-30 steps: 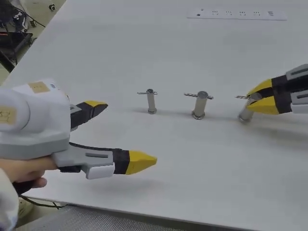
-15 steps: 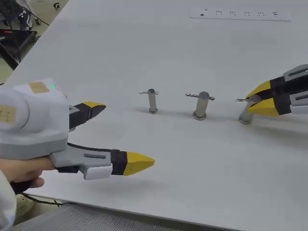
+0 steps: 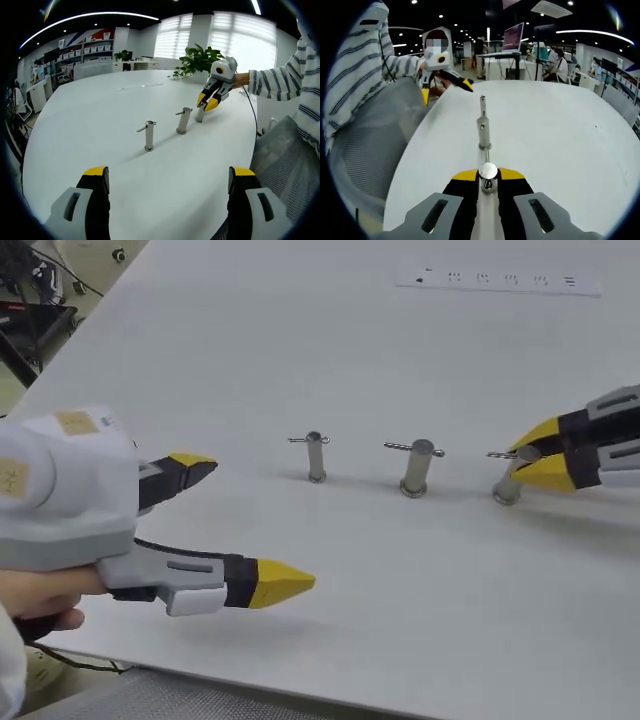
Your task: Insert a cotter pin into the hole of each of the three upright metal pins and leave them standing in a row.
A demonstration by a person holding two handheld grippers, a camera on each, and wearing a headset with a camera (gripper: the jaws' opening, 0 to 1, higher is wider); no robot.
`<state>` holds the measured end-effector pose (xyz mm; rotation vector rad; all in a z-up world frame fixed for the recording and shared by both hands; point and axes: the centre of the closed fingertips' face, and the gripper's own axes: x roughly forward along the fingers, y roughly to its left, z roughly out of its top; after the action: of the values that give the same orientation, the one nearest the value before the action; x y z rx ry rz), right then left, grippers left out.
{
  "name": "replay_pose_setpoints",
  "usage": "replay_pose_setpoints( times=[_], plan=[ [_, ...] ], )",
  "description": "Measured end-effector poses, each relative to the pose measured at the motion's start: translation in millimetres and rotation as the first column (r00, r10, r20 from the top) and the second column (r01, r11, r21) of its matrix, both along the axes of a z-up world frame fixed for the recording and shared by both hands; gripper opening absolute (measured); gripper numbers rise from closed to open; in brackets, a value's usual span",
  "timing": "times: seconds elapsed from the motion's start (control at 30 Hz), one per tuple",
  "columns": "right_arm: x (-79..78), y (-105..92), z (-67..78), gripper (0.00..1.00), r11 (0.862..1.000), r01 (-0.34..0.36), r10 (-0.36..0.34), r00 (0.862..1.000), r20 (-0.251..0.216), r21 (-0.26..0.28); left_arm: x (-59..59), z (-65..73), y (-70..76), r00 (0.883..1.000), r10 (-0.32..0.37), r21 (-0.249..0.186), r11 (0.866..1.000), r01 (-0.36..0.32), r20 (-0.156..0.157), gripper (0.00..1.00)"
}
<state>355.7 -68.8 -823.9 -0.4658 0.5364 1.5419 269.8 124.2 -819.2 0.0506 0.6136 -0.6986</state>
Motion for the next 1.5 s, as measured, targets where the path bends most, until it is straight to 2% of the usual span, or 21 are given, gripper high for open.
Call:
replay_pose_setpoints(
  times=[0.17, 0.2, 0.23, 0.43, 0.47, 0.5, 0.53, 0.6, 0.63, 0.73, 0.8, 0.87, 0.9, 0.93, 1.1, 1.17, 1.23, 1.3, 1.33, 1.43, 1.5],
  plan=[
    [0.5, -1.8, -2.6, 0.24, 0.999, 0.032, -0.032, 0.999, -0.022, -0.016, 0.6, 0.2, 4.3, 1.0, 0.005, 0.006, 1.0, -0.005, 0.001, 0.99],
    [4.4, -1.5, -1.4, 0.25, 0.999, 0.044, -0.044, 0.999, 0.003, -0.011, 0.8, 0.7, 4.7, 1.0, 0.005, 0.006, 1.0, -0.005, 0.002, 0.99],
    [4.6, -0.7, 0.9, 0.25, 0.998, 0.058, -0.058, 0.998, 0.005, -0.004, 1.3, 1.4, 4.9, 1.0, 0.005, 0.007, 1.0, -0.005, 0.005, 0.99],
    [2.2, -1.6, 12.9, 0.32, 0.993, 0.116, -0.116, 0.993, -0.027, 0.023, 2.1, 5.5, 4.4, 1.0, -0.002, 0.005, 1.0, 0.002, 0.014, 0.99],
    [3.8, -3.9, 12.8, 0.37, 0.988, 0.153, -0.153, 0.987, -0.043, 0.02, 2.2, 6.0, 4.4, 1.0, -0.003, 0.004, 1.0, 0.002, 0.016, 0.99],
    [7.3, -5.0, 16.0, 0.41, 0.981, 0.187, -0.185, 0.982, -0.034, 0.044, 2.3, 5.9, 4.6, 1.0, -0.005, 0.005, 1.0, 0.005, 0.018, 0.99],
    [8.8, -5.8, 19.2, 0.42, 0.978, 0.198, -0.197, 0.98, -0.023, 0.067, 2.5, 6.1, 5.0, 1.0, -0.006, 0.005, 1.0, 0.006, 0.02, 0.99],
    [7.2, -10.9, 22.7, 0.42, 0.964, 0.252, -0.247, 0.966, -0.071, 0.086, 3.2, 5.7, 7.1, 1.0, -0.006, 0.007, 1.0, 0.006, 0.02, 0.99],
    [8.3, -13.3, 24.1, 0.43, 0.96, 0.265, -0.261, 0.964, -0.057, 0.093, 3.2, 5.6, 8.2, 1.0, -0.006, 0.009, 1.0, 0.006, 0.019, 0.99],
    [0.6, -16.2, 30.6, 0.49, 0.947, 0.301, -0.295, 0.953, -0.065, 0.113, 3.3, 7.0, 10.8, 1.0, -0.011, 0.012, 1.0, 0.01, 0.021, 0.99],
    [-2.1, -19.3, 35.6, 0.52, 0.933, 0.335, -0.328, 0.942, -0.07, 0.133, 3.5, 8.4, 12.0, 1.0, -0.015, 0.013, 1.0, 0.015, 0.023, 0.99],
    [-4.0, -22.5, 42.6, 0.55, 0.912, 0.374, -0.365, 0.927, -0.086, 0.166, 4.1, 9.6, 13.6, 0.999, -0.018, 0.015, 1.0, 0.018, 0.026, 0.99],
    [-5.1, -23.6, 48.4, 0.56, 0.895, 0.399, -0.386, 0.917, -0.099, 0.198, 4.6, 10.3, 14.7, 0.999, -0.018, 0.016, 1.0, 0.018, 0.028, 0.99],
    [-6.2, -24.5, 51.0, 0.58, 0.887, 0.41, -0.397, 0.912, -0.104, 0.211, 4.9, 10.7, 15.4, 0.999, -0.019, 0.015, 1.0, 0.018, 0.029, 0.99],
    [-10.4, -37.5, 53.1, 0.67, 0.861, 0.459, -0.446, 0.889, -0.108, 0.219, 6.7, 10.8, 20.5, 0.999, -0.028, 0.018, 0.999, 0.027, 0.026, 0.99],
    [-9.4, -45.5, 48.5, 0.69, 0.854, 0.476, -0.459, 0.88, -0.126, 0.213, 7.4, 11.4, 22.0, 0.999, -0.03, 0.019, 0.999, 0.03, 0.028, 0.99],
    [-12.5, -49.0, 46.0, 0.69, 0.843, 0.495, -0.466, 0.867, -0.174, 0.212, 8.2, 12.2, 23.4, 0.999, -0.032, 0.018, 0.999, 0.031, 0.029, 0.99],
    [-9.5, -57.2, 41.2, 0.72, 0.838, 0.502, -0.472, 0.864, -0.176, 0.214, 8.3, 12.6, 24.2, 0.999, -0.035, 0.018, 0.999, 0.035, 0.029, 0.99],
    [-16.6, -50.0, 41.4, 0.74, 0.836, 0.508, -0.481, 0.861, -0.167, 0.208, 8.4, 13.0, 24.7, 0.999, -0.037, 0.017, 0.999, 0.036, 0.03, 0.99],
    [-27.5, -47.8, 42.3, 0.78, 0.828, 0.523, -0.499, 0.852, -0.157, 0.201, 7.6, 13.5, 27.1, 0.999, -0.04, 0.015, 0.999, 0.039, 0.027, 0.99],
    [-37.2, -43.6, 47.7, 0.81, 0.814, 0.542, -0.516, 0.84, -0.167, 0.21, 6.2, 13.7, 31.0, 0.999, -0.037, 0.015, 0.999, 0.037, 0.024, 0.99]
  ],
)
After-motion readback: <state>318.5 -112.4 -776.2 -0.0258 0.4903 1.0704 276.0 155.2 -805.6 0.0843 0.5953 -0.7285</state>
